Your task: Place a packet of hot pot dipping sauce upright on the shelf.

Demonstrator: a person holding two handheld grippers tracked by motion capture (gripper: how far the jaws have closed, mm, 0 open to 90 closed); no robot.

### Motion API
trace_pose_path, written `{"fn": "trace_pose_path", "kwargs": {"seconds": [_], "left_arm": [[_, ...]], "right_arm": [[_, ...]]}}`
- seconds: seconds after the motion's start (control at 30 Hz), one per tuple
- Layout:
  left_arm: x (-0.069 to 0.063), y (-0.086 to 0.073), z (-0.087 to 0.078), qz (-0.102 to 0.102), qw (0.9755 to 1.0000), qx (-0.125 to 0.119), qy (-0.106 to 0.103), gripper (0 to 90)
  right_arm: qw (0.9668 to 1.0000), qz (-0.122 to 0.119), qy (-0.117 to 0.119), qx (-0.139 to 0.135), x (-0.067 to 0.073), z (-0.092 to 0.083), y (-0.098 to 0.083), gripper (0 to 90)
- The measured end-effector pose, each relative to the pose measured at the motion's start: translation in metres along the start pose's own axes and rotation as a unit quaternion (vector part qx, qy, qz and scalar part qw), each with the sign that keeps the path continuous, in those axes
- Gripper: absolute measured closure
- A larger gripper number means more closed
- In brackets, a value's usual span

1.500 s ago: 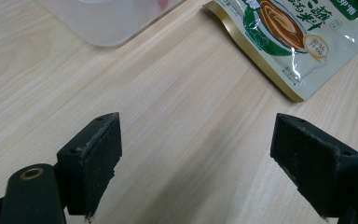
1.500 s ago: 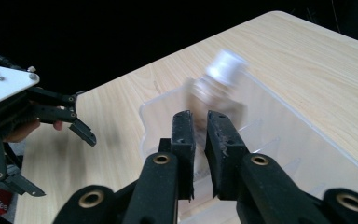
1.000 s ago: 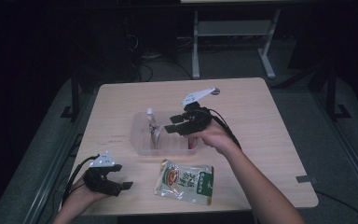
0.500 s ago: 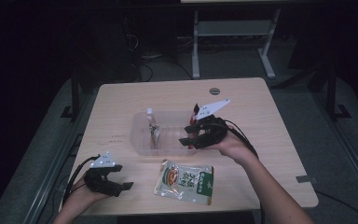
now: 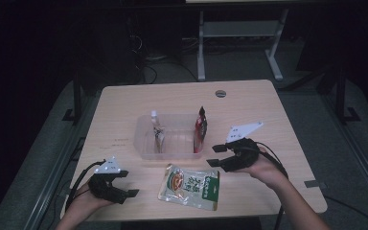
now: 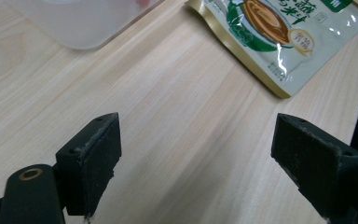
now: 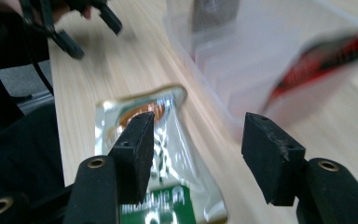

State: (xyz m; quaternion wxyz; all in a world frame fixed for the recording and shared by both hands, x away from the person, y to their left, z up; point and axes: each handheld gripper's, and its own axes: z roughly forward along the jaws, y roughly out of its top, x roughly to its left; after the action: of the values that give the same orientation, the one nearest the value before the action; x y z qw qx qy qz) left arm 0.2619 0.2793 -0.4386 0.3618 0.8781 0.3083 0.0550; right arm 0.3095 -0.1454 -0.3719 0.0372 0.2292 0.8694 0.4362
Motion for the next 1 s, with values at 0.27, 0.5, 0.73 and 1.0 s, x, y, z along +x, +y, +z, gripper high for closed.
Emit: {"fn": "trace_pose_path", "kwargs": {"seconds": [0.27, 0.5, 0.73, 1.0], "left_arm": [[-0.009, 0.003, 0.003, 0.007, 1.0, -0.001, -0.006, 15.4], [-0.013, 0.007, 0.006, 0.014, 0.9998, -0.004, -0.013, 15.5], [-0.014, 0.009, 0.008, 0.021, 0.9996, -0.004, -0.016, 15.5], [-0.014, 0.009, 0.009, 0.021, 0.9996, -0.007, -0.018, 15.5]], "right_arm": [[0.9993, 0.029, -0.01, 0.018, -0.001, -0.01, -0.036, 49.0], [0.998, 0.051, -0.006, 0.037, 0.005, -0.007, -0.064, 74.4], [0.9974, 0.043, 0.013, 0.056, 0.011, 0.006, -0.074, 89.6], [0.9962, 0.029, 0.024, 0.079, 0.016, 0.032, -0.071, 89.7]]}}
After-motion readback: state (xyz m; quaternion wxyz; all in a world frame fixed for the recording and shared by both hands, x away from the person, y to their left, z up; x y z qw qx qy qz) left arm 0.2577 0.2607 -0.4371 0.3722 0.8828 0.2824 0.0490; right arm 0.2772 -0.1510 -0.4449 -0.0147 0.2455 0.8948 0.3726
